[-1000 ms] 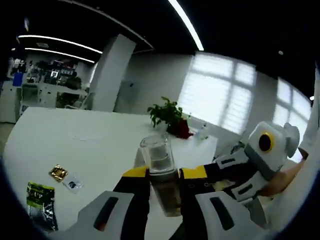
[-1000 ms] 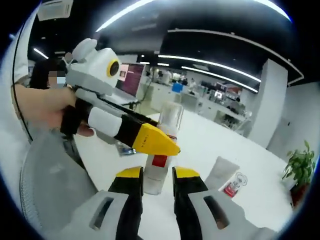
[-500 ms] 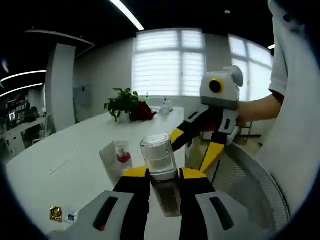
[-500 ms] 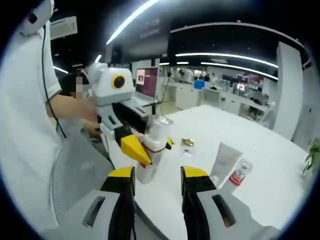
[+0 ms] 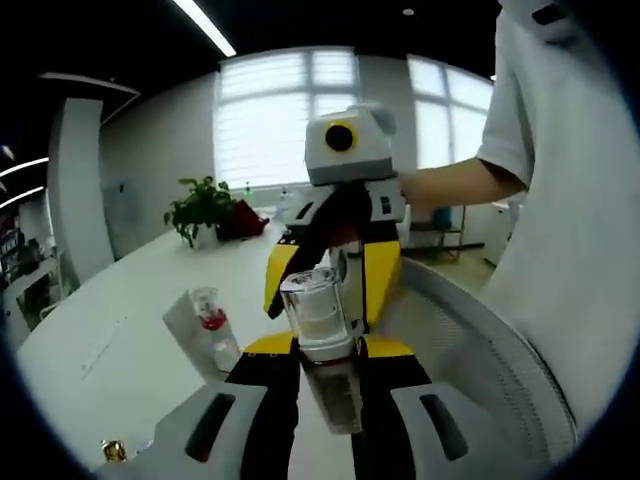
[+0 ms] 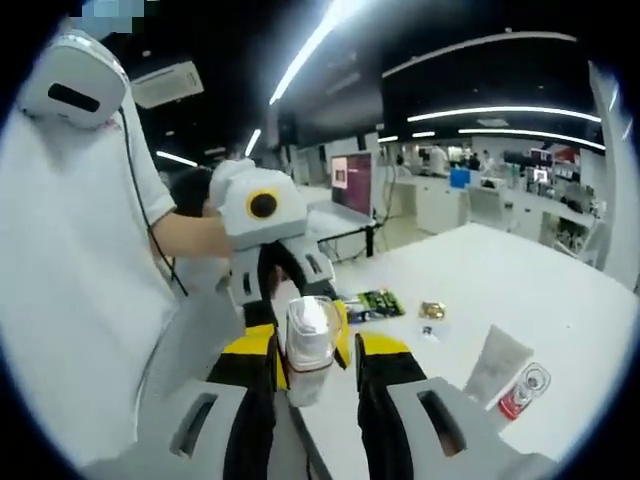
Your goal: Arrange the skincare products in the storage area until every visible bottle or jar stands upright without overlapping.
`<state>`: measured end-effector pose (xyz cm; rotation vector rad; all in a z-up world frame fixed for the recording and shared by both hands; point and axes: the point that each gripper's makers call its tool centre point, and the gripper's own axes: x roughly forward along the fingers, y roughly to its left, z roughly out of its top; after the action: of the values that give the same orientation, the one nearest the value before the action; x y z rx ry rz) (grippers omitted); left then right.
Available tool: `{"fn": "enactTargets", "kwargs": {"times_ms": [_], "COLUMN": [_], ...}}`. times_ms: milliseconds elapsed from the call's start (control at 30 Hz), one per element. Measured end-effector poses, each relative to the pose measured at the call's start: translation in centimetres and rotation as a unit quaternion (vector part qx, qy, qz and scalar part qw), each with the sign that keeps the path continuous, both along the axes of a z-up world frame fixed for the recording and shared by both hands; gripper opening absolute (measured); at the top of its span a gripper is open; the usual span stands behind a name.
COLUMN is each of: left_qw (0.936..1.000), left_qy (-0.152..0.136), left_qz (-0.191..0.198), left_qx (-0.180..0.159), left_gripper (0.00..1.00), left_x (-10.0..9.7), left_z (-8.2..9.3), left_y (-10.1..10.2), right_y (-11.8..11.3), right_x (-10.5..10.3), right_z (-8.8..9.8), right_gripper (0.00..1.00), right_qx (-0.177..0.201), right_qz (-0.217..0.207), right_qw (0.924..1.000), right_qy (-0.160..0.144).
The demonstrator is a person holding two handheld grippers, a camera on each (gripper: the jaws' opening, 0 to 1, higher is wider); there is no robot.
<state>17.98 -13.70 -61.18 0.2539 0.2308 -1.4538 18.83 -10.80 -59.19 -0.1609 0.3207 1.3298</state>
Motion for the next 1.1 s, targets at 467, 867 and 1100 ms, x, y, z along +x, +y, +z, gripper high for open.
{"fn": "enactTargets", "kwargs": {"times_ms": [467,867,1100], "left_qw": [0.9999,0.9993,0.9981], "left_qy": [0.002,0.004,-0.001], "left_qz": [-0.009,0.009,0.021], "left_qx": [0.005,0.037,0.057], "left_gripper": [0.19,0.19,0.19], "left_x": [0.2,1.0,1.7], "left_z": [-0.7,-2.4,-3.4], "left_y": [-0.6,-2.2,-4.0], "right_y": [-0.2,-1.8,-3.6], "right_x": [-0.6,0.1,0.8], "right_z": [-0.3,-1.9,-2.8], "right_gripper": [0.17,0.18,0.18], "right_qx": [0.003,-0.008,-0.008], "right_qz": [0.027,0.027,0.025], "right_qw": [0.9996,0.9996,0.9996], "right_qy": [-0.005,0.005,0.009]}}
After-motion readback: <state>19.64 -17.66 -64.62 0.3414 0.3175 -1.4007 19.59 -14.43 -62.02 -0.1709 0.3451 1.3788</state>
